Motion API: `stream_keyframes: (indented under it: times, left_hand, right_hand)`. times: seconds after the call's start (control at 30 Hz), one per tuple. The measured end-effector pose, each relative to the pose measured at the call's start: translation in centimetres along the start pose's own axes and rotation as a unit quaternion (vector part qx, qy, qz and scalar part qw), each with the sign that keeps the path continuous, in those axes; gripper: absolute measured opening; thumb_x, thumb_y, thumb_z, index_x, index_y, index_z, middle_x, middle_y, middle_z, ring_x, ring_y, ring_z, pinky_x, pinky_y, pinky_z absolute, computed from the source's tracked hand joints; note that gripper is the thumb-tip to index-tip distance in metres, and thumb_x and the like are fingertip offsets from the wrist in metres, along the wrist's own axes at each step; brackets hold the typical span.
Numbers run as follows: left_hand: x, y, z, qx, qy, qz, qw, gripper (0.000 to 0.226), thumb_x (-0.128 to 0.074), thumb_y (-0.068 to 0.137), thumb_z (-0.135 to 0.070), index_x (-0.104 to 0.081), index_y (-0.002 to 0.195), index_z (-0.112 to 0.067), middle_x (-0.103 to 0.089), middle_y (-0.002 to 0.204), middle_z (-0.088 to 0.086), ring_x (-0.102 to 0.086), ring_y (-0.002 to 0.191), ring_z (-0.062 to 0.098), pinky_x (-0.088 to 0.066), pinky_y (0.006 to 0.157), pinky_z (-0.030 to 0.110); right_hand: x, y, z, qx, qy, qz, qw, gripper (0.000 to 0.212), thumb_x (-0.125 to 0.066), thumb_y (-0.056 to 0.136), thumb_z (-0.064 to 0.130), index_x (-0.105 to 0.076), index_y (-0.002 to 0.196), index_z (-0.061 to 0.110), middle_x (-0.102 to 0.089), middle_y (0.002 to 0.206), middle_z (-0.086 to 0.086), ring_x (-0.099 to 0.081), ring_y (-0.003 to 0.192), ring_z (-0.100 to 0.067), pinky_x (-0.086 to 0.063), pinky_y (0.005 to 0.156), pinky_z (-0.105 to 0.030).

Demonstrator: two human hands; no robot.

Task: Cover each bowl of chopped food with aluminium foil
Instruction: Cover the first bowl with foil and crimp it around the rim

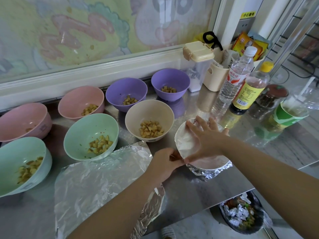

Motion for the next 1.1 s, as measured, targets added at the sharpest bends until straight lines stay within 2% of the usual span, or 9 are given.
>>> stream_keyframes:
  times: [0.13,0.27,0.4,0.47,0.57,0.63,0.73,0.87,1.1]
  left_hand:
    - [0.8,0.8,-0.6,-0.042,0.084,0.020,0.995,0.028,-0.081,0.078,-0.043,-0.068,0.077,-0.019,-0.070,0.079,-0.003,-0.064,0.071,0.010,-0.047,0.065,0.028]
    - [2.0,1.8,-1.8,-0.087,0.156,0.043,0.983,0.032,-0.083,0.076,-0.040,-0.052,0.069,-0.033,-0.064,0.071,-0.006,-0.057,0.067,0.015,-0.040,0.061,0.031]
    - [2.5,2.7,-2.4,-0.092,0.241,0.055,0.965,0.041,-0.083,0.074,-0.045,-0.048,0.068,-0.023,-0.054,0.067,-0.008,-0.056,0.069,0.018,-0.045,0.066,0.036]
    - [2.4,3.3,-2.6,-0.099,0.257,0.063,0.959,0.040,-0.085,0.071,-0.048,-0.061,0.076,-0.016,-0.055,0.074,-0.005,-0.053,0.070,0.017,-0.045,0.067,0.036]
    - [2.4,4.3,-2.6,-0.096,0.293,0.079,0.948,0.062,-0.085,0.065,-0.055,-0.067,0.103,-0.010,-0.057,0.098,-0.002,-0.059,0.085,0.018,-0.049,0.075,0.035]
    - [2.1,4.7,-2.2,-0.091,0.296,0.088,0.947,0.065,-0.086,0.062,-0.055,-0.067,0.107,-0.012,-0.058,0.102,-0.001,-0.061,0.088,0.020,-0.052,0.078,0.038]
    - [1.8,5.0,-1.9,-0.084,0.274,0.103,0.953,0.055,-0.091,0.065,-0.035,-0.068,0.107,-0.008,-0.060,0.104,0.003,-0.063,0.091,0.023,-0.056,0.081,0.040]
    - [2.2,4.9,-2.0,-0.059,0.335,0.090,0.936,0.045,-0.077,0.081,-0.042,-0.062,0.110,-0.011,-0.062,0.109,0.003,-0.062,0.099,0.023,-0.053,0.088,0.039]
    - [2.0,3.5,-1.2,-0.033,0.150,-0.034,0.988,0.022,-0.070,0.091,-0.030,-0.068,0.108,-0.017,-0.071,0.101,-0.006,-0.064,0.092,0.009,-0.049,0.082,0.023]
  right_hand:
    - [-0.1,0.2,0.0,-0.001,-0.002,-0.004,1.000,0.150,-0.065,0.043,0.098,0.024,0.152,0.047,0.033,0.162,0.012,0.029,0.149,-0.040,-0.006,0.108,-0.084]
    - [-0.1,0.4,-0.1,-0.002,-0.007,-0.010,1.000,0.150,-0.065,0.041,0.098,0.023,0.152,0.048,0.031,0.163,0.013,0.026,0.150,-0.040,-0.008,0.107,-0.084]
    - [-0.3,0.7,-0.3,0.005,0.002,-0.015,1.000,0.153,-0.063,0.035,0.099,0.021,0.152,0.048,0.027,0.163,0.013,0.025,0.150,-0.041,-0.013,0.109,-0.082]
    - [-0.3,0.7,-0.3,0.008,0.007,-0.017,1.000,0.153,-0.063,0.034,0.099,0.021,0.152,0.048,0.026,0.163,0.014,0.025,0.150,-0.041,-0.013,0.109,-0.081]
    - [-0.4,0.9,-0.3,0.009,0.003,-0.022,1.000,0.155,-0.059,0.030,0.102,0.021,0.151,0.047,0.024,0.163,0.013,0.023,0.150,-0.043,-0.013,0.110,-0.080]
    - [-0.5,1.1,-0.3,0.010,-0.002,-0.023,1.000,0.157,-0.056,0.028,0.103,0.023,0.150,0.047,0.024,0.164,0.012,0.022,0.150,-0.044,-0.013,0.110,-0.081]
    - [-0.4,1.1,-0.2,0.005,-0.002,-0.025,1.000,0.155,-0.063,0.034,0.100,0.022,0.152,0.046,0.025,0.164,0.012,0.021,0.150,-0.043,-0.010,0.108,-0.083]
    - [-0.2,0.6,0.0,-0.012,-0.008,-0.029,0.999,0.152,-0.064,0.041,0.099,0.023,0.153,0.044,0.025,0.164,0.010,0.020,0.151,-0.044,-0.011,0.106,-0.085]
    - [-0.9,1.9,-2.7,-0.100,0.041,-0.049,0.993,0.161,-0.028,0.017,0.116,0.027,0.151,0.045,0.027,0.167,0.001,0.014,0.153,-0.043,-0.012,0.112,-0.077]
Point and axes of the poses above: each hand's wrist, its own y-axis towards the middle knuckle, its own x-axis out of the back of the hand, z = x × y, the point moved 3 cm from there along y, towards the middle knuckle
